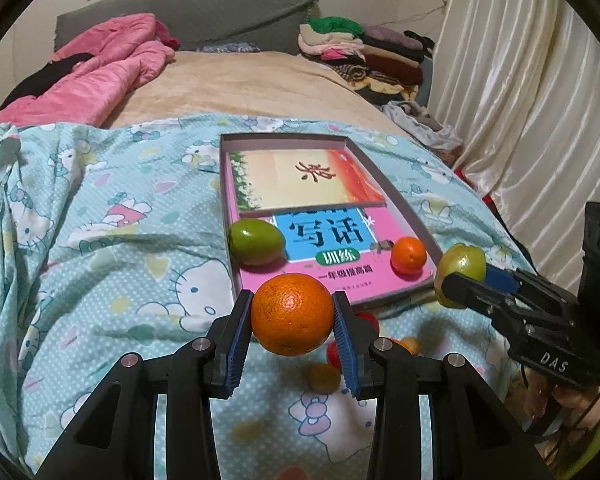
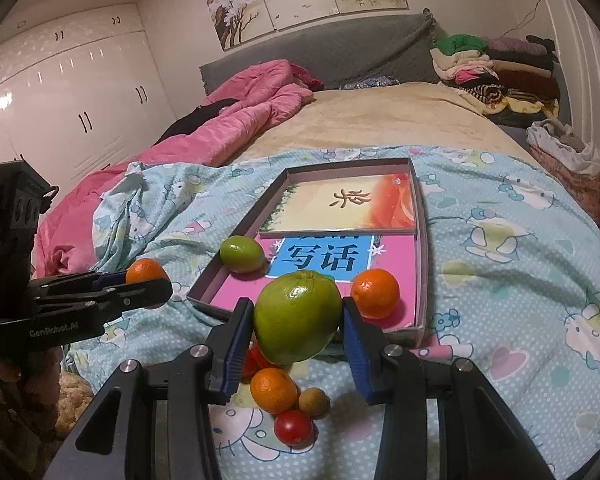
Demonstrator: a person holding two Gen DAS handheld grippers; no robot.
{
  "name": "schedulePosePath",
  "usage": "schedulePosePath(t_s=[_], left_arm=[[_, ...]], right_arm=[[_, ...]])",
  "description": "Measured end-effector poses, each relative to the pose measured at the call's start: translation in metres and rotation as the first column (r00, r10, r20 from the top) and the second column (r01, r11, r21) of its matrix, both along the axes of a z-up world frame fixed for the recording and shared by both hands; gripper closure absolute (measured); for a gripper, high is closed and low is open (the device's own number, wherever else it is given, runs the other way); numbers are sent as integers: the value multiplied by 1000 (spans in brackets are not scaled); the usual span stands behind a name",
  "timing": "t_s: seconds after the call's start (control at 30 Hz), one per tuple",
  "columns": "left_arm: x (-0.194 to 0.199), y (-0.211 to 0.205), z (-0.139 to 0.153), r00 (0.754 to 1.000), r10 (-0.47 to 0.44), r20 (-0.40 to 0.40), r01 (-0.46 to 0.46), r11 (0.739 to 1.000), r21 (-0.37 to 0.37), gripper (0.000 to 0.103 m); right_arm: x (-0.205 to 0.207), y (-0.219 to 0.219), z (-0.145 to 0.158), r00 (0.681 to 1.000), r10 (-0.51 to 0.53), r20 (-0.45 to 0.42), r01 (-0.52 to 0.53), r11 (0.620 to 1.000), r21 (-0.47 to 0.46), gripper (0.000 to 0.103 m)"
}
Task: Organize fruits
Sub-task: 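Lift and carry the orange with the left tool while the right tool carries the lime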
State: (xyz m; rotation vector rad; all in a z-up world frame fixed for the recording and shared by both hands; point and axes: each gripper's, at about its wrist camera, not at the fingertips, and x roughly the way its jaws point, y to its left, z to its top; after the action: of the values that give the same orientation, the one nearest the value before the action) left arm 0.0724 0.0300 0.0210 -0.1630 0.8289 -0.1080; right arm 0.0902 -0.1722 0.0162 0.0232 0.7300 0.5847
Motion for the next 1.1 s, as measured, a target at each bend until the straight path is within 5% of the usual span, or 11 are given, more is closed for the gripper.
schedulePosePath(t_s=[0.47,1.1], left_arm=[[19,-5,0,1000,20,22,-19,1000,-3,63],[48,-7,-34,1000,18,-23,-18,1000,-7,63]], right_arm=[[10,14,11,998,14,61,-12,1000,-28,59],[32,27,-7,1000,12,26,-9,996,-88,59]])
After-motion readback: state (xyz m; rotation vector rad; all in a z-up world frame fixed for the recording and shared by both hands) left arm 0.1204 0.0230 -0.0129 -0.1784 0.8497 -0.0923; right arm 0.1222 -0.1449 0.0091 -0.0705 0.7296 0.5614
